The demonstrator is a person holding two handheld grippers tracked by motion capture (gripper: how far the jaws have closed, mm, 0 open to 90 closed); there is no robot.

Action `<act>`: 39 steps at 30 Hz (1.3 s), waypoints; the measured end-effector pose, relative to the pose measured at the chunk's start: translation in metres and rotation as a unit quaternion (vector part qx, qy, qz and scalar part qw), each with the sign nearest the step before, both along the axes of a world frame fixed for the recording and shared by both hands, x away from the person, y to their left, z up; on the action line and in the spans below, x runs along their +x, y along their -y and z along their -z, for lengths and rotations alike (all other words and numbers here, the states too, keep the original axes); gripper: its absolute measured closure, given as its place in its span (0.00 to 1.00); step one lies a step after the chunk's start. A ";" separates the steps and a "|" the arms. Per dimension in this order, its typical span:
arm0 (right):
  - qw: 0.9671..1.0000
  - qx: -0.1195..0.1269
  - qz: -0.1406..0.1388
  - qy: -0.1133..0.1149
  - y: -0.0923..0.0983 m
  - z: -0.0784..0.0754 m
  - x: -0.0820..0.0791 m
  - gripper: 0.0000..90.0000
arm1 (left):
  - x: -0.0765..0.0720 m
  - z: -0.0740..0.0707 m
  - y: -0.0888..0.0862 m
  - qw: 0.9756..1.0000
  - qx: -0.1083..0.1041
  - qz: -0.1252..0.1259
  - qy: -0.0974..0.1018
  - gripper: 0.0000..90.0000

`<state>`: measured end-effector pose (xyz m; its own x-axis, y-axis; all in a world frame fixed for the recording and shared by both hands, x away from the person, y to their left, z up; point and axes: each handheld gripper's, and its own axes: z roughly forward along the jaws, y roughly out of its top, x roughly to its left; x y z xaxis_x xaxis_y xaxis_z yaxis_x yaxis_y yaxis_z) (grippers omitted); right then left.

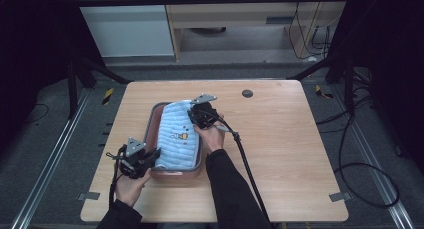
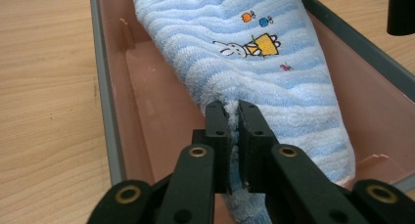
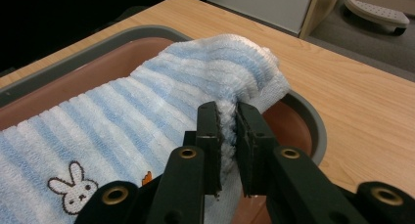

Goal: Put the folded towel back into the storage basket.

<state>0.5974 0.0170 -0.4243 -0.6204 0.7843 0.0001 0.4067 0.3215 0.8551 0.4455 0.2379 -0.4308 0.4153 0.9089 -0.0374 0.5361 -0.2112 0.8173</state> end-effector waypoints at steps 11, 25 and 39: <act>1.000 0.016 0.011 0.020 0.021 -0.011 -0.007 0.72 | -0.003 -0.009 -0.006 1.000 -0.009 -0.012 0.018 0.80; 0.997 0.051 0.022 0.045 0.077 -0.030 -0.030 0.41 | -0.006 -0.019 -0.005 0.998 -0.018 0.027 0.048 0.53; 0.996 0.063 0.053 0.037 0.159 -0.024 -0.067 0.23 | -0.004 -0.023 -0.022 0.997 -0.031 0.025 0.070 0.33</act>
